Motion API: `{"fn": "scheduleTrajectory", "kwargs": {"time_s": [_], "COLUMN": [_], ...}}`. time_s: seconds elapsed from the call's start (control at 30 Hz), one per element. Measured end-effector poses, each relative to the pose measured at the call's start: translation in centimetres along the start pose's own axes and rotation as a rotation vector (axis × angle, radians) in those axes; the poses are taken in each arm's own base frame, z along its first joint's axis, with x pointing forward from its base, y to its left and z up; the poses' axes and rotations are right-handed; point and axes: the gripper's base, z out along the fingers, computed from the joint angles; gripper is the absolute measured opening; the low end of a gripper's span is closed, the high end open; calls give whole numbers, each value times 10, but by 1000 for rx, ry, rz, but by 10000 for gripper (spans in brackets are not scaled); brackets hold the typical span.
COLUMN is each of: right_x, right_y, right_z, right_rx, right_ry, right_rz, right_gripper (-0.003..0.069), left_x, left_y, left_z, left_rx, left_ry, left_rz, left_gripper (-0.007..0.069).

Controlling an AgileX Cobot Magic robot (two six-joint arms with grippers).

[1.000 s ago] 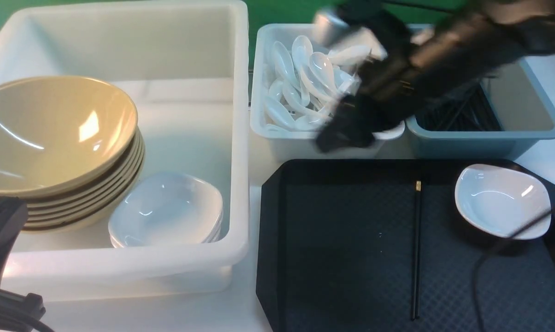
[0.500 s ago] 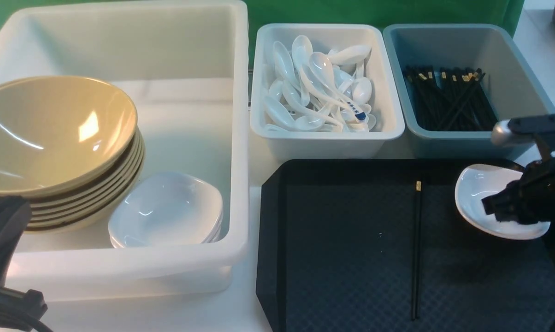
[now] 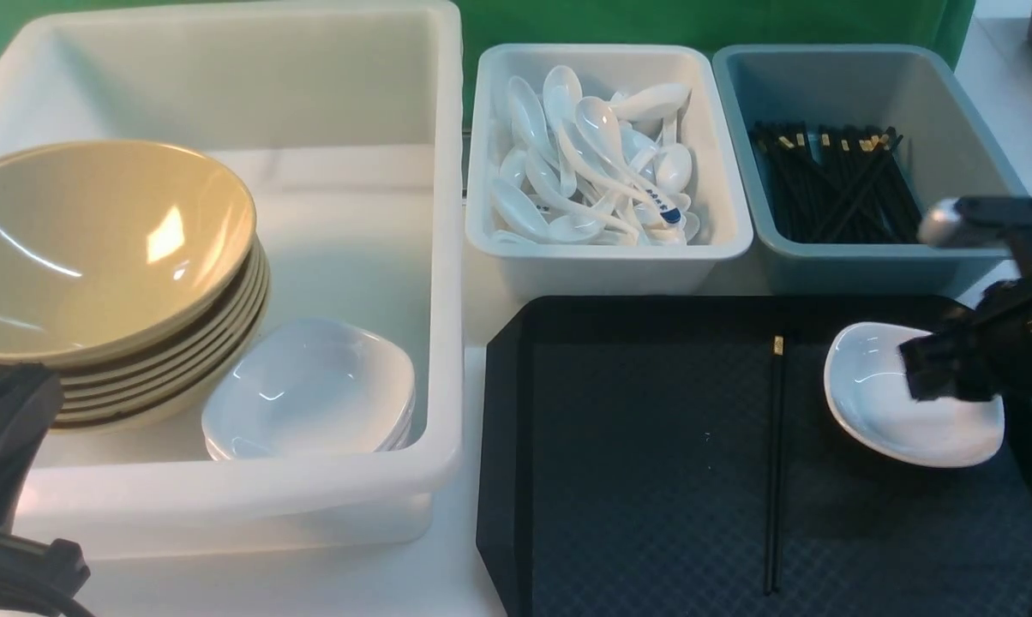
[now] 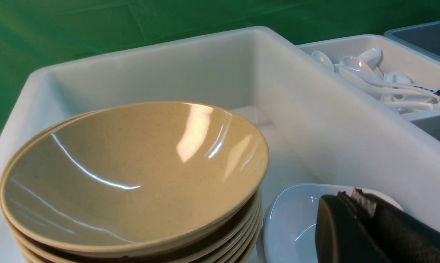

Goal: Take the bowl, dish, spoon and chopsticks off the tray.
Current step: Use the right arm to grab the plate

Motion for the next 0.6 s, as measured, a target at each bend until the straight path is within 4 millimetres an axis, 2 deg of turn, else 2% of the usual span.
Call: {"fn": "scheduleTrajectory", "kwargs": {"time_s": [0.13, 0.23, 0.33, 0.37, 0.43, 0.47, 0.6], "right_x": [2, 5, 7, 8, 9, 11, 10], "right_y": [-24, -33, -35, -36, -37, -38, -38], "right_z": [-3, 5, 17, 27, 32, 38, 38], "right_rx": [42, 52, 49, 46, 43, 43, 41], "right_ry": [5, 35, 65, 89, 101, 118, 108], "right_rz": [107, 171, 189, 198, 203, 210, 196], "right_gripper": [369, 402, 408, 408, 408, 397, 331], "left_x": [1, 1, 1, 1, 1, 1, 1], "left_y": [-1, -1, -1, -1, -1, -1, -1], "left_z": [0, 0, 0, 0, 0, 0, 0], "left_rx": [7, 11, 11, 11, 11, 11, 11], "left_ry": [10, 15, 15, 15, 15, 15, 14], "left_rz": [0, 1, 1, 1, 1, 1, -2], "left_gripper": [-8, -8, -8, -8, -8, -8, -8]}}
